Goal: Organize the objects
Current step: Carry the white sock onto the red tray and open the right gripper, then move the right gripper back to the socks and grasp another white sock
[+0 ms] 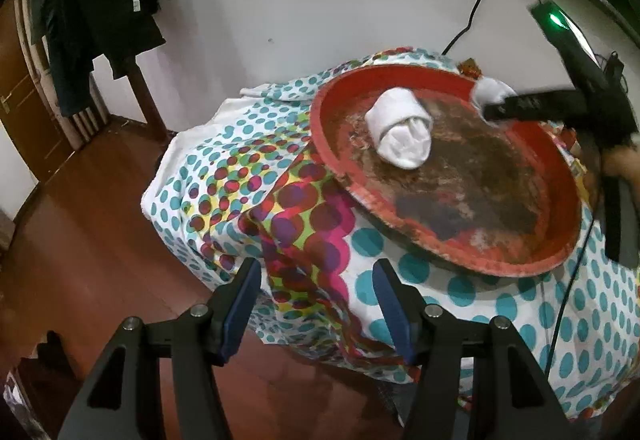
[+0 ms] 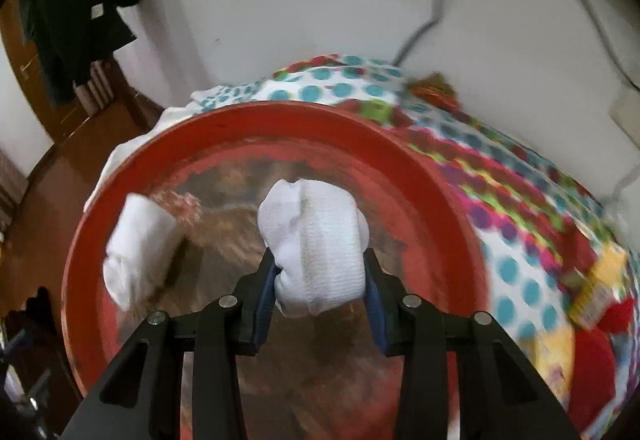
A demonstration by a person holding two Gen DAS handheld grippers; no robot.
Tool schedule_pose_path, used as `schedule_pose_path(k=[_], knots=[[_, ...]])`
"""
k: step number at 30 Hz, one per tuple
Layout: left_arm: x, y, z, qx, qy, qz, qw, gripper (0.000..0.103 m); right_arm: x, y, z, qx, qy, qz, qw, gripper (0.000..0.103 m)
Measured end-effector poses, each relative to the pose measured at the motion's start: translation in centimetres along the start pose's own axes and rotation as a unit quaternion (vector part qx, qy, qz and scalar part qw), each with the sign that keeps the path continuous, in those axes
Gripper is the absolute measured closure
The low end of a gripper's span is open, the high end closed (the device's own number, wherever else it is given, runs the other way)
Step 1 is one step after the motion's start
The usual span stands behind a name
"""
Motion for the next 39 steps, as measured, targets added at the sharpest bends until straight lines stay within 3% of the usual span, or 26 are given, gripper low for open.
schedule_pose_path(k=[4, 13, 19, 23, 31, 39], knots=[[0.0, -0.3, -0.2, 0.008, 0.012, -0.018, 0.9997, 0.043, 1.6, -1.8, 1.8, 0.007, 0.019, 0.0, 1.0, 0.065], [0.0, 0.0, 0.0, -0.002, 0.002, -0.012, 0.9999, 0.043, 3.1, -4.6, 4.1, 0.022, 0.036, -0.01, 0.999, 0.063], [-0.2, -0.2, -0.2, -0.001, -0.004, -0.008, 1.0, 0.043, 2.6, -4.2, 3.4, 0.013, 0.019, -0.006, 1.0, 0.05], [-0.2, 0.0, -0.1, -0.006, 0.002, -0.011, 0.9999, 0.043, 1.9, -1.3, 2.4, -0.008, 0.007, 0.004, 1.0, 0.044], [-1.2, 0.5, -0.2, -0.016, -0.022, 0.007, 0.9996, 0.043, -0.4, 7.0, -2.2, -0.066, -0.011, 0.016, 0.998, 0.042], [-2.9, 0.8, -0.5, -0.024, -0.054, 0.017, 0.9981, 0.043, -8.0, 13.8, -9.9, -0.083, -0.047, -0.027, 0.995, 0.042]])
Point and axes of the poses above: each gripper's, at about its wrist camera, not at the fingertips, and y roughly against the way its jaws point, x to its left, z to its top, the point moved 10 cm from there along -y, roughly the way its jaws point, and after that the axes turned 2 degrees about y, right-handed, at the moved point
